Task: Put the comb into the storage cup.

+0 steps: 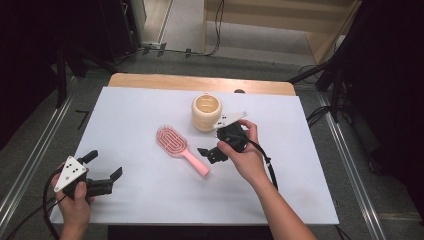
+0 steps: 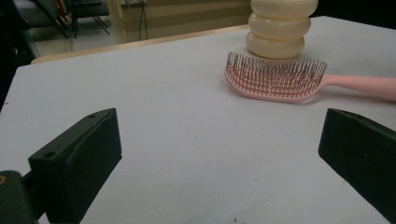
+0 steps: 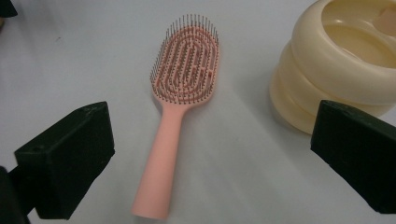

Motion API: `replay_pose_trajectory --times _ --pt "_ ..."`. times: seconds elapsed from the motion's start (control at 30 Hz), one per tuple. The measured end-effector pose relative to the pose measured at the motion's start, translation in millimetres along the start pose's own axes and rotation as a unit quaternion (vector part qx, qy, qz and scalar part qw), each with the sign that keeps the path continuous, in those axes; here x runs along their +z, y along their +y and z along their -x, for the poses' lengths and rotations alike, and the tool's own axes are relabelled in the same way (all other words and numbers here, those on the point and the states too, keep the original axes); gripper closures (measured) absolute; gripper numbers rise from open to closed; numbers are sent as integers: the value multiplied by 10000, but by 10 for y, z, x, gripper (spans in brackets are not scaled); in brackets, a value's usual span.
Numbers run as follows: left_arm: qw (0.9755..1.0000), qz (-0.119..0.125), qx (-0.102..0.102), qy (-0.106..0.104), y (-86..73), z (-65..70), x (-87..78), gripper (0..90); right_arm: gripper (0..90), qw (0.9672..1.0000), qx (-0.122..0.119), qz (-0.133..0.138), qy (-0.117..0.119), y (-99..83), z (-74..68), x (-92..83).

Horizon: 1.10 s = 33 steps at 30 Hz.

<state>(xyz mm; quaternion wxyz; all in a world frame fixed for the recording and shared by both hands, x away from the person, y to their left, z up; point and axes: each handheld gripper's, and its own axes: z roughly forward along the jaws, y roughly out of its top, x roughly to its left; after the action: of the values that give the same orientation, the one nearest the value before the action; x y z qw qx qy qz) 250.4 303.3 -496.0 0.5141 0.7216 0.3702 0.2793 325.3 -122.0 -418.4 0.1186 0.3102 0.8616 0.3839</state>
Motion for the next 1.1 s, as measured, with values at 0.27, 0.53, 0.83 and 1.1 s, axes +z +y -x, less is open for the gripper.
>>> replay_pose_trajectory --times 0.27,0.53,0.83,1.1 --pt "10000 -11 14 0 0 1 4 0 0 9998 12 -169 70 35 -27 131" --pt "10000 -32 28 1 2 1 7 0 0 9991 82 -390 131 86 -75 272" --pt "10000 -41 44 -4 3 2 7 0 0 9962 -36 -839 227 163 -182 486" --pt "10000 -43 53 -28 3 2 11 0 194 9944 -95 -1053 -16 194 -269 655"
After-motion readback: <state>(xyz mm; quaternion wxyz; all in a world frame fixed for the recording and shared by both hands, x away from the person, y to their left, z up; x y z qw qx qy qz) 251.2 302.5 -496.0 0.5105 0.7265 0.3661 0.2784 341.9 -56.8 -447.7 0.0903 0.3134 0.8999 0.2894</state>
